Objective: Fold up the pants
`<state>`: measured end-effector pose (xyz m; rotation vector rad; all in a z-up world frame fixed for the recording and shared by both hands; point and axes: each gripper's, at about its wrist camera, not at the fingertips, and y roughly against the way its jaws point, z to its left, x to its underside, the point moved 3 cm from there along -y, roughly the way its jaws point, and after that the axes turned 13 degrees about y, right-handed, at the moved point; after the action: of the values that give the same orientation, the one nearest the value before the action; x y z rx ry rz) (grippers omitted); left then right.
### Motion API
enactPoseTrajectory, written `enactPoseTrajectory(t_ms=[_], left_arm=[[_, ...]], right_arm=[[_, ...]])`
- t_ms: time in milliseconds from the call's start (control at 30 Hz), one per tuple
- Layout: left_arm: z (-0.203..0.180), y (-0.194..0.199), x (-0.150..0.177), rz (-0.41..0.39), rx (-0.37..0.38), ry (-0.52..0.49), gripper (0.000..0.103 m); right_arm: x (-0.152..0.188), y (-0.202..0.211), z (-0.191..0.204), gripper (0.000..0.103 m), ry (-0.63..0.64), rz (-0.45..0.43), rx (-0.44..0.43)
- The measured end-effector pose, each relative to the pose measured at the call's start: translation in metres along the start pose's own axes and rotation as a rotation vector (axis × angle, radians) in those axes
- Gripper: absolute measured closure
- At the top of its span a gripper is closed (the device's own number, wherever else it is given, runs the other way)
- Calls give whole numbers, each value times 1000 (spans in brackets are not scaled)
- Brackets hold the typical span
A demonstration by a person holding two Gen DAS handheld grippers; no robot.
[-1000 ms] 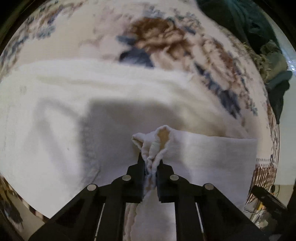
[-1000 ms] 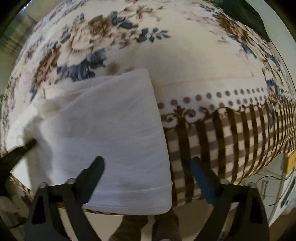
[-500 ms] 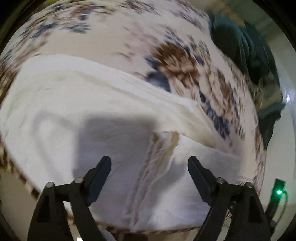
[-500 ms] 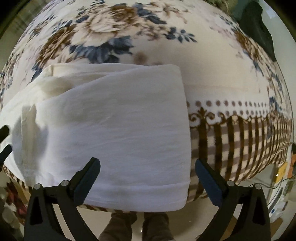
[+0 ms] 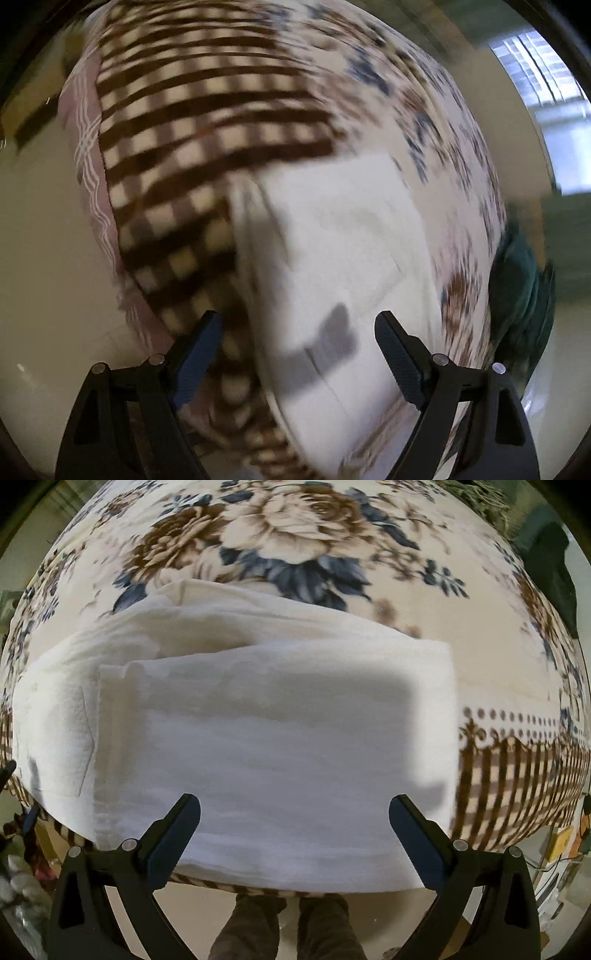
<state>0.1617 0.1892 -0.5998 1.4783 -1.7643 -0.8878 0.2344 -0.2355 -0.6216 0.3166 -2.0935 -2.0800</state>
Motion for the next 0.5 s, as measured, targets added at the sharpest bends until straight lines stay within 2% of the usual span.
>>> enactPoseTrajectory(t_ms=[100, 200, 233, 300, 333, 400, 500], left_arm=[[2, -19, -19, 5, 16, 67, 19], [-1, -33, -31, 10, 37, 91, 22], [-4, -33, -33, -6, 38, 83, 35], [-9, -29, -32, -25, 23, 59, 54], [-10, -24, -30, -34, 29, 52, 59], [-6, -12, -25, -41, 56, 48, 66], [-3, -3, -18, -30, 87, 45, 66]], right_arm=[[-10, 0, 13, 0, 8, -2, 13], [-16, -2, 18, 0, 4, 4, 23], [-18, -3, 19, 0, -4, 9, 21], [-21, -4, 20, 0, -17, 16, 15], [-23, -5, 20, 0, -20, 17, 13], [-25, -7, 20, 0, -27, 17, 16], [-26, -10, 19, 0, -47, 27, 6]])
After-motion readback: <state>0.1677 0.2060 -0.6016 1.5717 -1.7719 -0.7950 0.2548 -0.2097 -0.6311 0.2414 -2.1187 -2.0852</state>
